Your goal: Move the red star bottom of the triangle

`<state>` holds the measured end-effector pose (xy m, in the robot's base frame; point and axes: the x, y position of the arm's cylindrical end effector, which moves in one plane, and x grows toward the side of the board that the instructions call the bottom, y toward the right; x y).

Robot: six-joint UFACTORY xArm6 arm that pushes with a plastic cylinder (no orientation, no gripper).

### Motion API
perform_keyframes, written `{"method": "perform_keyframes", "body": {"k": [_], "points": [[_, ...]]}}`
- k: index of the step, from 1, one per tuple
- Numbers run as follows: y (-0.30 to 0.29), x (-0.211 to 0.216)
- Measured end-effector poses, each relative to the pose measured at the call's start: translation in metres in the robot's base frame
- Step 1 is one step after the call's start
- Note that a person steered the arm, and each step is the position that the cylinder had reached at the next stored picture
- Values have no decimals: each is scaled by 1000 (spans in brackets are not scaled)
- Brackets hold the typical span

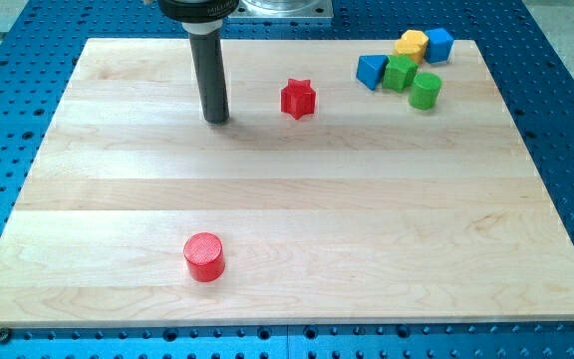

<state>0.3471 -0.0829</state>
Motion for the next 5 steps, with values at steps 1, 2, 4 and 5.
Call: {"method": "perform_keyframes", "body": {"k": [1, 2, 4, 5], "points": [[58, -11], [133, -16], [129, 27], [143, 111]]}}
